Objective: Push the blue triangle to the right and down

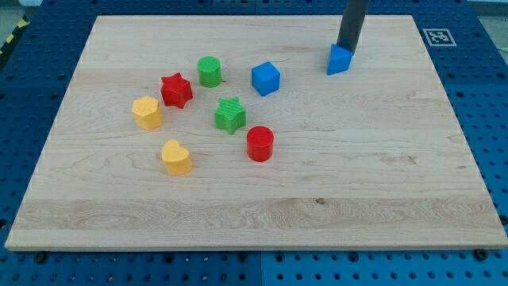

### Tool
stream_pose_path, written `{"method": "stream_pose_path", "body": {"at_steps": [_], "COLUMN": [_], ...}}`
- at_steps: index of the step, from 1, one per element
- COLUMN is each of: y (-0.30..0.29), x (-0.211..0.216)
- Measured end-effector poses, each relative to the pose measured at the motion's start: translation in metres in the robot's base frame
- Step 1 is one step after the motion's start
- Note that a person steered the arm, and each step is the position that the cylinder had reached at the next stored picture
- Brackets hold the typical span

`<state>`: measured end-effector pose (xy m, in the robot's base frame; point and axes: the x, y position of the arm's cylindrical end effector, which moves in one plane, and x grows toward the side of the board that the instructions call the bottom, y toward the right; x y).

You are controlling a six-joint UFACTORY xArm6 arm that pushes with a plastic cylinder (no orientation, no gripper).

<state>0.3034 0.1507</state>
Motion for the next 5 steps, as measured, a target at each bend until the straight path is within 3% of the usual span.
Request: {"method": "stream_pose_path", "body": {"at_steps": [2,5], "y": [-0.007,-0.05], "x": [0.033,0.025]}}
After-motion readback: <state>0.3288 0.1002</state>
